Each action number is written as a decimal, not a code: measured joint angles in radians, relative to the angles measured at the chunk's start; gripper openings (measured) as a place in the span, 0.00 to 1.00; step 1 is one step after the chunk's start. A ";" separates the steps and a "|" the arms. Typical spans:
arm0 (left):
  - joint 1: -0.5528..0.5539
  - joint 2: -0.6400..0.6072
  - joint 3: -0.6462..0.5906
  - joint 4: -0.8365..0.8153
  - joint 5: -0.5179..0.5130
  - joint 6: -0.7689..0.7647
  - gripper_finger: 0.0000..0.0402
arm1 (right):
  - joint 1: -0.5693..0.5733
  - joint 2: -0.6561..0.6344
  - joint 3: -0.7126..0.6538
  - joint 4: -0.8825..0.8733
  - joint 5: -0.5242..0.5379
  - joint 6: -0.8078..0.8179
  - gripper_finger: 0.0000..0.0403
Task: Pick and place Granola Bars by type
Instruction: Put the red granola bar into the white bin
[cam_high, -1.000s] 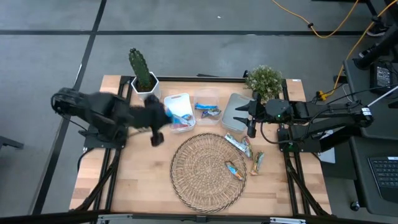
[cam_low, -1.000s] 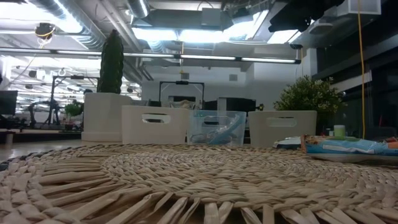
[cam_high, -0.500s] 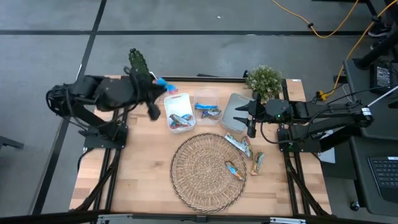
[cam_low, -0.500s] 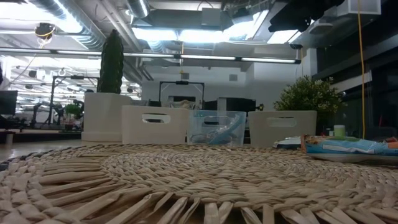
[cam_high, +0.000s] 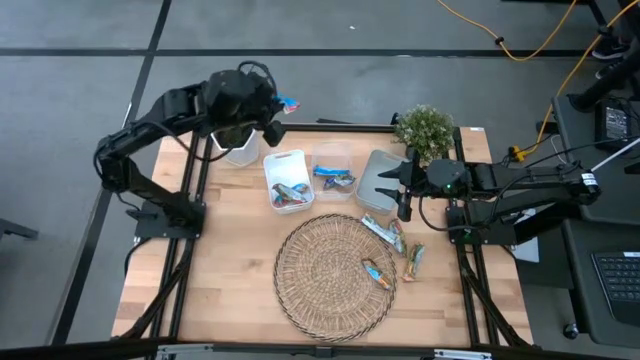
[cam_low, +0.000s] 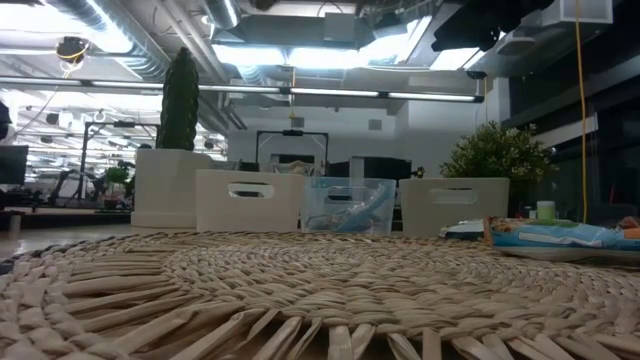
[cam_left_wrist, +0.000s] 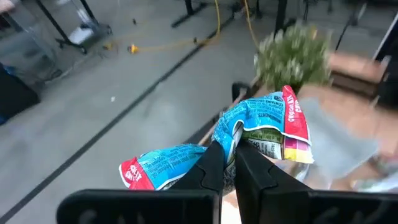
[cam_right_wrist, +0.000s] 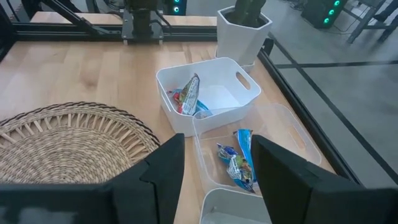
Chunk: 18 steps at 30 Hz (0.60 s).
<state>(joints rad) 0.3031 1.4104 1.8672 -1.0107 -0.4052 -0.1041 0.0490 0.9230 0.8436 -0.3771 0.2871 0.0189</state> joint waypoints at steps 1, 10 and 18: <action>0.012 0.009 -0.010 -0.010 0.007 0.009 0.02 | 0.000 0.000 0.000 0.000 0.000 0.000 0.46; 0.097 0.040 -0.415 0.141 0.157 -0.005 0.02 | 0.000 0.000 0.000 -0.011 0.000 0.003 0.46; 0.149 0.041 -0.783 0.446 0.297 -0.152 0.02 | 0.000 0.000 0.000 -0.018 0.000 0.002 0.46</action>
<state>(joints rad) 0.4518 1.4509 1.0838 -0.5643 -0.1084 -0.2562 0.0490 0.9230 0.8433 -0.3946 0.2871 0.0212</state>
